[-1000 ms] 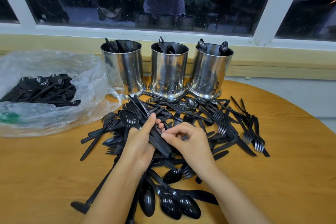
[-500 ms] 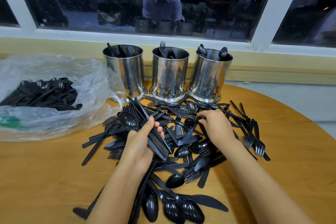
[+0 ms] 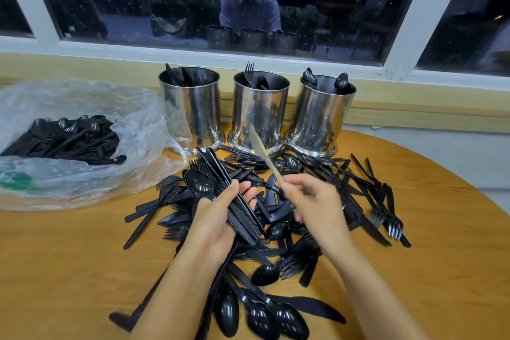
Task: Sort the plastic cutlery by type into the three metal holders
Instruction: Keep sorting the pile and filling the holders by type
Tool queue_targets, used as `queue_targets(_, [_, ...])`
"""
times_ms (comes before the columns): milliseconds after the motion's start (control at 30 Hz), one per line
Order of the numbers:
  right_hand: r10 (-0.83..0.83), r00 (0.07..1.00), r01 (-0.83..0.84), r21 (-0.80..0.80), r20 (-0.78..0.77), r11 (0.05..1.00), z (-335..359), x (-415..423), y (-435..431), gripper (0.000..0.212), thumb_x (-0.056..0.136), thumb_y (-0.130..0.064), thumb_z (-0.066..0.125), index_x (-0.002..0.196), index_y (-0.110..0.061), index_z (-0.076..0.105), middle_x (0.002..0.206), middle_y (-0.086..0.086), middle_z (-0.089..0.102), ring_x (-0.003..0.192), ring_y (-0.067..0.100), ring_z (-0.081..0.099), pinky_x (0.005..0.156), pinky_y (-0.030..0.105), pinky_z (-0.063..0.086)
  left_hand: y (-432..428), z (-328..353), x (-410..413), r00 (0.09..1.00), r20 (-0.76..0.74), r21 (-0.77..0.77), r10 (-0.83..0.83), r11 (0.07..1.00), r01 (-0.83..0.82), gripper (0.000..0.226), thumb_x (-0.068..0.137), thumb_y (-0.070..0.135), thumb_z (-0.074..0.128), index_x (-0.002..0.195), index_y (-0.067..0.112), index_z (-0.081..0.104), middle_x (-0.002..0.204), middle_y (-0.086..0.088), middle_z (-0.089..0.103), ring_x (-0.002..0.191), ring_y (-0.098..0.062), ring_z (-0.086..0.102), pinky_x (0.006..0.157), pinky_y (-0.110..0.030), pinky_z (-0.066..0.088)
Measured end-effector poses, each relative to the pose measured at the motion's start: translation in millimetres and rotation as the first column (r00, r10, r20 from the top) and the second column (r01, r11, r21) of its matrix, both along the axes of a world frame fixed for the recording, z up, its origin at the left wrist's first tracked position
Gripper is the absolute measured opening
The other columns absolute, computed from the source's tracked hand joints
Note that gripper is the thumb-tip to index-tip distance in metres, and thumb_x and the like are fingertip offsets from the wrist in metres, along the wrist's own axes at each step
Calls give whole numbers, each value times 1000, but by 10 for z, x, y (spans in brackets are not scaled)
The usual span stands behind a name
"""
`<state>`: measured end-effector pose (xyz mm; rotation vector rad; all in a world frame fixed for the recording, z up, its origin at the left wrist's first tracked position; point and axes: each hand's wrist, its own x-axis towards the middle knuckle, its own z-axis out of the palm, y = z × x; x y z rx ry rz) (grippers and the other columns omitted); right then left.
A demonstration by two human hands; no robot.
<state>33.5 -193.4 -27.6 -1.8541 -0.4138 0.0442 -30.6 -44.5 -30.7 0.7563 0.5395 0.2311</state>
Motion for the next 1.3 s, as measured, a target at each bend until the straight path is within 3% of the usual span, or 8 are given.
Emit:
queue_targets(167, [201,974,-206,-41,-105,978,-79,-153,61,9,89,-11,68,89,-20,69,68,-4,63,49,10,56,48,21,47,2,35,-36,999,11,51,-32,998,32,21,98,13,55,103,-5,65,104,-16,74,93,-22,74,80,-40,56])
queue_targets(300, [212,970,-223,-84,-122,971,-99,-174,67,9,87,-13,71,81,-19,67,64,-5,60,46,8,54,46,18,44,6,58,-34,1000,-5,78,-9,997,10,18,97,13,57,99,-3,66,99,-10,76,89,-17,74,63,-34,59])
queue_targets(467, [231,967,-243,-114,-112,963,-102,-169,49,6,87,-16,71,83,-12,69,63,-4,58,44,6,51,46,16,42,4,13,-17,999,-26,94,-34,995,37,25,95,12,59,111,-7,62,101,-13,75,90,-20,74,66,-35,61])
queue_targets(600, [280,955,-290,-127,-93,949,-68,-187,35,9,87,-22,72,87,-14,74,56,-8,60,46,4,54,50,16,46,33,-12,3,999,-48,101,-5,995,9,15,93,15,63,90,3,69,76,-9,71,71,-19,68,67,-35,54])
queue_targets(767, [24,993,5,-254,112,967,-24,221,-131,8,90,-15,67,93,-20,72,68,-9,64,56,0,58,58,15,51,92,-20,8,999,-33,66,31,997,-29,19,95,17,61,82,5,66,65,-4,64,60,-16,62,66,-35,52])
queue_targets(967, [135,931,121,-635,338,763,-150,842,-208,24,94,-9,60,113,-19,70,97,-6,58,81,6,54,84,27,50,72,-26,11,999,-46,43,-25,999,27,17,94,17,63,85,3,67,65,-6,65,60,-17,63,69,-37,51])
queue_targets(1133, [352,890,49,-828,290,559,-159,1015,-83,37,95,-4,54,121,-27,64,111,-3,51,96,17,57,70,24,40,79,-27,6,998,-48,42,-28,999,30,16,93,16,63,88,2,68,68,-7,66,66,-19,63,74,-37,52])
queue_targets(1300, [385,875,86,-875,295,476,-123,1047,-30,27,89,-2,60,110,-18,65,109,2,53,97,24,58,80,35,52,88,-38,12,998,-51,32,-33,999,34,17,94,17,63,89,2,67,68,-7,66,67,-19,62,74,-36,53])
